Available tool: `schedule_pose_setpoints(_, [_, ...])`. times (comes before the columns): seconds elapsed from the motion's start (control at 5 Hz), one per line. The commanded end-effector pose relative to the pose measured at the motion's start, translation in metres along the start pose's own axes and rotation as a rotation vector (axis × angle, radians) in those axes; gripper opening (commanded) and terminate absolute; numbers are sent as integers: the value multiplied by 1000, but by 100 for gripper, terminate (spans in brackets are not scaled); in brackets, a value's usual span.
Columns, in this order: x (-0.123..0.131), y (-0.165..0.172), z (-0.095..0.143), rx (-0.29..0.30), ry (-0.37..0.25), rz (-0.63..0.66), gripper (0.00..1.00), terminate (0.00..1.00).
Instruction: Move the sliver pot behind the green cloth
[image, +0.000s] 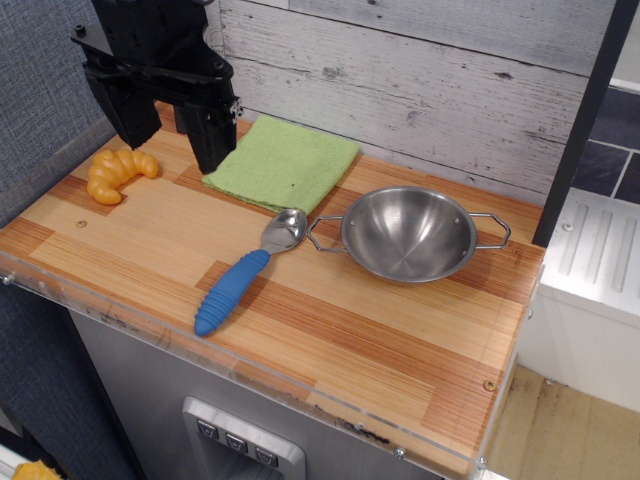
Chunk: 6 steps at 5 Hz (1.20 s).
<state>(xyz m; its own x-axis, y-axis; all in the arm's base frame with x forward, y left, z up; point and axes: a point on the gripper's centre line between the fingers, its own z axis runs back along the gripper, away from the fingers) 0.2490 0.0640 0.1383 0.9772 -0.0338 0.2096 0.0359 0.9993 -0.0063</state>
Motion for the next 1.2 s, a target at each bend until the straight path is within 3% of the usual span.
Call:
schedule_pose_setpoints(0.0, [0,0,0,0,0,0,100,0])
schedule_pose_setpoints(0.4, [6,-51,-17,-5,8,-102,100,0])
schedule_pose_setpoints(0.8, [23,-105,-53,-64,24,-238,100,0])
schedule_pose_setpoints(1.0, [40,-118,-73,-73,-2,-278,100,0])
